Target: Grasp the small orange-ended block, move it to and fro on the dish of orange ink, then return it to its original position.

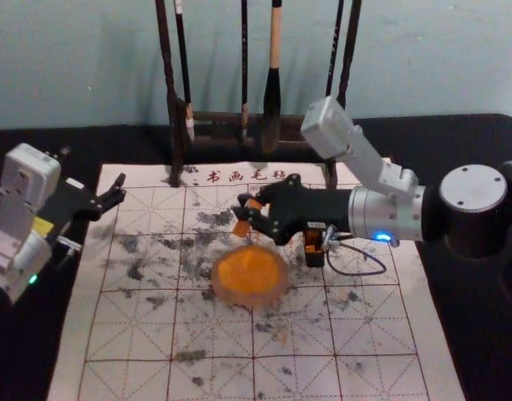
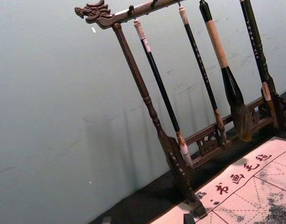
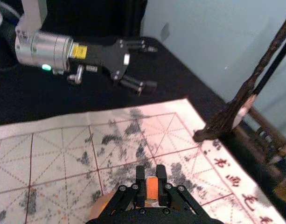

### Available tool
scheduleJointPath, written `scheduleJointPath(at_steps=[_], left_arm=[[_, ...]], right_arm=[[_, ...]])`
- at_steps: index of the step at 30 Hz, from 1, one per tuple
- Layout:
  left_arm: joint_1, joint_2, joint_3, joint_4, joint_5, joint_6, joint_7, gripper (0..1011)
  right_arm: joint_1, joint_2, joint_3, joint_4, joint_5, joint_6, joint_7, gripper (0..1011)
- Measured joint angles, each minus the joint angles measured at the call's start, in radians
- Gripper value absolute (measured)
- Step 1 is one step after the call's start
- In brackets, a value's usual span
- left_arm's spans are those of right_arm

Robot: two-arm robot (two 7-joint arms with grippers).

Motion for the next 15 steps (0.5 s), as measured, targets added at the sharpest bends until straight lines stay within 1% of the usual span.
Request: scheduleJointPath(at_steps=[6,11,12,15], left_arm=[[0.000,0.000,0.000,0.000,0.000,0.000,0.000,1001],[0.000,0.000,0.000,0.000,0.000,0.000,0.000,1002],[0.000,0.000,0.000,0.000,0.000,0.000,0.000,1001],[0.000,0.000,0.000,0.000,0.000,0.000,0.000,1001]], right_arm=[[0.033,-0.003,-0.038,0.039,-0.014,0.002,0.015,121],[0.067,-0.002,-0.078,0.070,-0.029,-0.005,0.034,121],[0.067,-0.002,-0.078,0.070,-0.029,-0.005,0.034,121],[0.080,0.001,-0.096,0.081,-0.037,-0.011,0.038,121]])
